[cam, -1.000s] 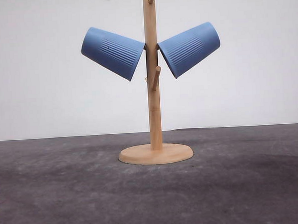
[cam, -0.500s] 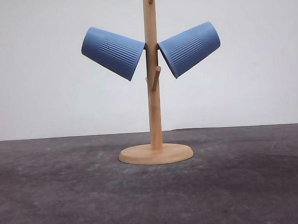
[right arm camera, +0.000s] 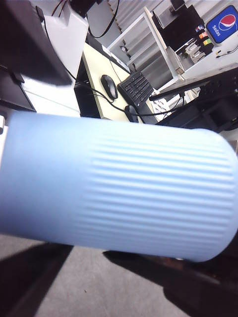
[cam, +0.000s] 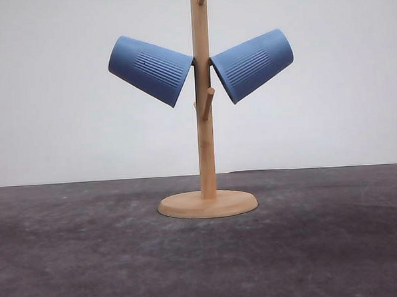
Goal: Place three cups
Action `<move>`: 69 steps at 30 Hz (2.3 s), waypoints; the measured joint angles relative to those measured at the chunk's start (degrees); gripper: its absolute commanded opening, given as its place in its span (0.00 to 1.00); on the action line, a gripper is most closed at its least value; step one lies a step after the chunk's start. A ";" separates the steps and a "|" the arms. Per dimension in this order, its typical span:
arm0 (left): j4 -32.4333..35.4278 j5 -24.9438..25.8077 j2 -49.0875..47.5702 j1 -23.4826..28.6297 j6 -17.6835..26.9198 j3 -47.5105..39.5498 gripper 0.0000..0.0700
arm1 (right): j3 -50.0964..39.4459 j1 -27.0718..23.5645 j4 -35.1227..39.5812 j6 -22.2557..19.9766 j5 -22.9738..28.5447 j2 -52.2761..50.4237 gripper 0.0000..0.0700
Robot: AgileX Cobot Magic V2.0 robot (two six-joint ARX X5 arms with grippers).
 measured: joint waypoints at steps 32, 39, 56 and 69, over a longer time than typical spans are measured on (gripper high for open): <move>-8.26 -0.20 0.00 2.63 -0.40 0.00 0.57 | 0.00 0.26 -3.39 -0.01 6.80 0.04 0.47; -10.14 -0.22 0.00 6.40 -0.38 0.00 0.57 | 0.00 0.26 -3.84 -0.13 9.75 0.04 0.47; -23.38 -19.62 0.00 20.55 4.65 0.26 0.56 | 0.00 -4.64 -8.25 0.37 25.49 0.04 0.47; -24.22 -52.58 0.00 25.60 -1.33 0.70 0.56 | 0.00 -3.74 -8.08 9.90 48.17 3.85 0.48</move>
